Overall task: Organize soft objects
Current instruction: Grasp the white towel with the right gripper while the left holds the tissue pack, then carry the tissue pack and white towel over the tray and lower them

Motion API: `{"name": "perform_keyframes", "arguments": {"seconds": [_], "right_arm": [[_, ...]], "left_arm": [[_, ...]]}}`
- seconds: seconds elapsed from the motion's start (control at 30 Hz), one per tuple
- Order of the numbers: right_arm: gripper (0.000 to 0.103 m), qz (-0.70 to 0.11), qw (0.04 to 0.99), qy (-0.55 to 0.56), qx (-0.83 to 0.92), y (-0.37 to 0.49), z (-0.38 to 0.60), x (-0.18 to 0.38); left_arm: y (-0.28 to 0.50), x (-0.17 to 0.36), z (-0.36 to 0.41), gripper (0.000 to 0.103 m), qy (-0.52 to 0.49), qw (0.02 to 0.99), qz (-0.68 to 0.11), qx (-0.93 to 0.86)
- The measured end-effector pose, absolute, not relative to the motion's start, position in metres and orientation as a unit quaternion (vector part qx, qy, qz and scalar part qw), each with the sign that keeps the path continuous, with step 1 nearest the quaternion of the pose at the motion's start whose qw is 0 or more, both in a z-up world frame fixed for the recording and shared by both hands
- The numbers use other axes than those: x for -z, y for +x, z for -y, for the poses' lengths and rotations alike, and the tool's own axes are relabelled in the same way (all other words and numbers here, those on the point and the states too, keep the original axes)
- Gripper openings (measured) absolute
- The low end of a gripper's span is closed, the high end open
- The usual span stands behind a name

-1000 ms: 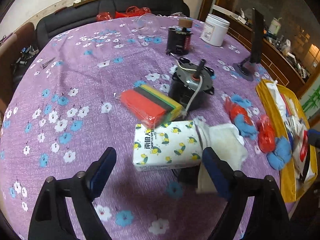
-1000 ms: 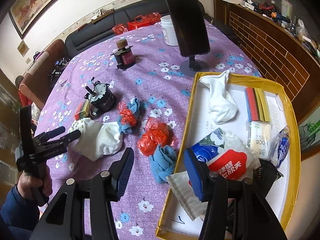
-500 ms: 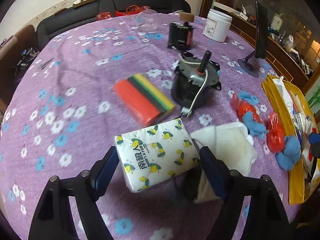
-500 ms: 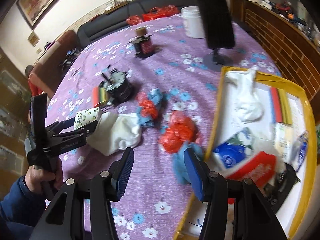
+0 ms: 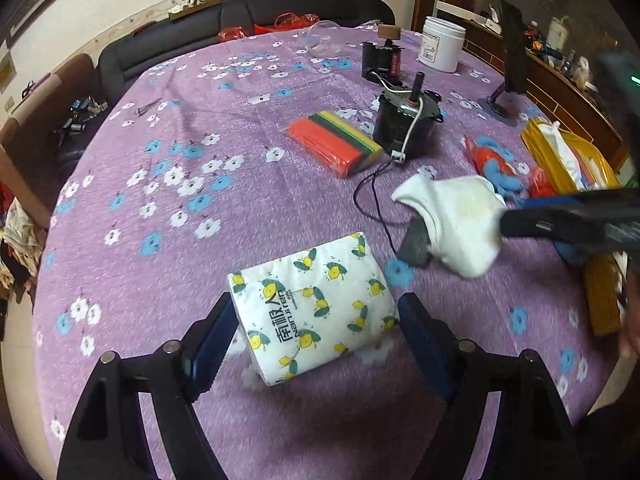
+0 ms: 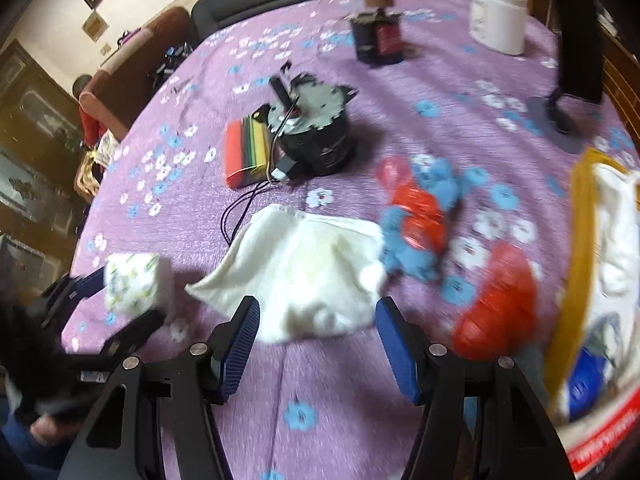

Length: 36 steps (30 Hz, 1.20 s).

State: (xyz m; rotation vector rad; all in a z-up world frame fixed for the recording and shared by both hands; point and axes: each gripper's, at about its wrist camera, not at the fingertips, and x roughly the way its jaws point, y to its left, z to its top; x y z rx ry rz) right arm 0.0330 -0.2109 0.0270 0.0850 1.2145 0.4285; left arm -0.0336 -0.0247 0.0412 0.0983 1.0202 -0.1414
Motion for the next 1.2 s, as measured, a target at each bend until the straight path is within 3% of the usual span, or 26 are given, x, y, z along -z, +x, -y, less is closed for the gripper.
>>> {"name": "perform_keyframes", "arguments": {"seconds": [0.13, 0.2, 0.23, 0.33, 1.2], "right_arm": [[0.064, -0.568, 0.8, 0.015, -0.192, 0.045, 0.193, -0.011], [0.041, -0.563, 0.806, -0.004, -0.183, 0.044, 0.189, -0.012], [0.022, -0.561, 0.807, -0.008, -0.185, 0.044, 0.189, -0.013], [0.013, -0.548, 0.814, -0.01, -0.191, 0.037, 0.195, -0.025], [0.013, -0.476, 0.867, 0.08, -0.124, -0.021, 0.308, -0.091]], "left_arm": [[-0.043, -0.043, 0.023, 0.08, 0.057, 0.871, -0.485, 0.063], [-0.045, -0.044, 0.023, 0.08, 0.06, 0.872, -0.482, 0.061], [-0.046, -0.045, 0.024, 0.08, 0.061, 0.873, -0.48, 0.062], [-0.043, -0.048, 0.028, 0.08, 0.062, 0.876, -0.474, 0.067], [-0.024, -0.071, 0.141, 0.08, 0.124, 0.874, -0.428, 0.192]]}}
